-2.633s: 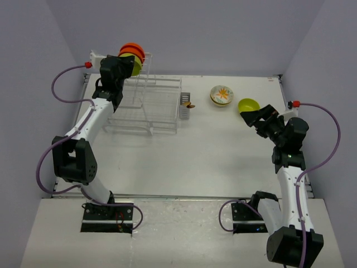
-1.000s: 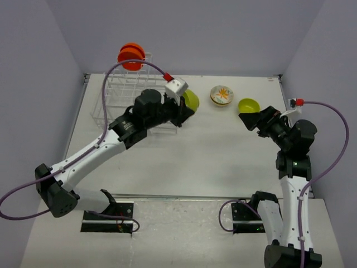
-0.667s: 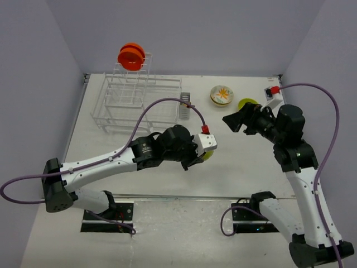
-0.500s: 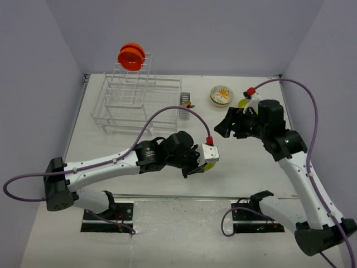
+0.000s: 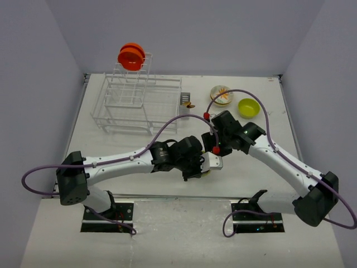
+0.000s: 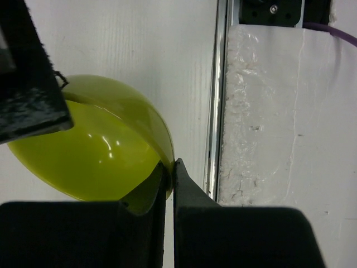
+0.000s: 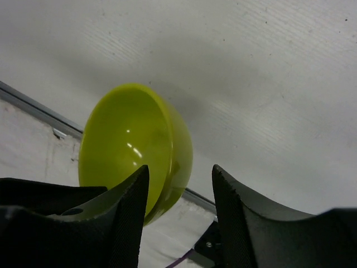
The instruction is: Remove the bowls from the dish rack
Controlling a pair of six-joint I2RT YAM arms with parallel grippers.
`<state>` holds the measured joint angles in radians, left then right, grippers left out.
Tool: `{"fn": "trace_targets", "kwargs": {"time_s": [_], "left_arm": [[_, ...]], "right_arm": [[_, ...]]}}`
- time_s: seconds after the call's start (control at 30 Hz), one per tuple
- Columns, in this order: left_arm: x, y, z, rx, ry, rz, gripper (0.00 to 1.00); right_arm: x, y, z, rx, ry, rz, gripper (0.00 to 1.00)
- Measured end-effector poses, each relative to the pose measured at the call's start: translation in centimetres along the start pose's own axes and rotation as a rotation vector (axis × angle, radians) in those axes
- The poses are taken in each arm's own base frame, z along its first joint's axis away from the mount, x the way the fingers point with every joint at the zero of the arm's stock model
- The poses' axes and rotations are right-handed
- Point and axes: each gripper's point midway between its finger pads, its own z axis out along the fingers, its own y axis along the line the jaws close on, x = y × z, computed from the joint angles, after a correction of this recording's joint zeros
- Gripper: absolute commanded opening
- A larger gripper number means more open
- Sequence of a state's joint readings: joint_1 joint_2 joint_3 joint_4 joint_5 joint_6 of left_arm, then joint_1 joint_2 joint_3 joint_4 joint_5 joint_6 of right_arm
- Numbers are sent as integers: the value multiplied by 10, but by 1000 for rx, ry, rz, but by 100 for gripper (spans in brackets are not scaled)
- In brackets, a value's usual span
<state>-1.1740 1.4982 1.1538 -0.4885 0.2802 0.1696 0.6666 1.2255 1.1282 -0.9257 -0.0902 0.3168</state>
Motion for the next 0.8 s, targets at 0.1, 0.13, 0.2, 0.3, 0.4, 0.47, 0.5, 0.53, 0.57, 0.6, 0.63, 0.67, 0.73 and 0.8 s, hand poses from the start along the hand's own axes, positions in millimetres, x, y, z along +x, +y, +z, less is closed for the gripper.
{"fn": "trace_targets", "kwargs": {"time_s": [0.1,0.13,0.2,0.3,0.4,0.47,0.5,0.53,0.57,0.6,0.63,0.67,0.73,0.8], "left_arm": [[2,3,0,-12,17,4,0],[2,3,0,-13,18,7,0],[1,4,-1,-20,17,14,0],[-1,5,-2,-22,13,30,0],[-8,9,-2,-43,-9,45,0],[-7,12,-4,-66,-7,47,30],[-7,16,-4,-92,-5,49,80],[-7,24,-5,-135,-4,48,100],[-7,32,-6,-182,-8,41,100],[-7,39,-8,-223,-10,33,100],[-6,48,-11,-275,-11,22,100],[-5,54,-14,-314,-7,15,100],[-5,66,-23,-402,-12,-15,100],[-8,78,-37,-500,-34,-61,100]], "right_arm": [[15,-3,17,21,78,-10,40],[18,-4,23,26,99,-11,36],[21,-4,31,29,129,-14,23],[19,-4,36,26,125,-22,0],[14,-5,38,29,103,-34,0],[9,-4,39,25,85,-41,0],[7,-4,40,27,76,-39,0],[5,-3,41,22,65,-31,0],[2,-3,42,21,53,-23,0],[-1,-3,43,19,41,-10,0],[-5,-5,44,19,27,9,0],[-10,-9,45,19,10,39,0],[-25,-24,46,32,-39,120,0],[-43,-48,46,52,-112,229,0]]}}
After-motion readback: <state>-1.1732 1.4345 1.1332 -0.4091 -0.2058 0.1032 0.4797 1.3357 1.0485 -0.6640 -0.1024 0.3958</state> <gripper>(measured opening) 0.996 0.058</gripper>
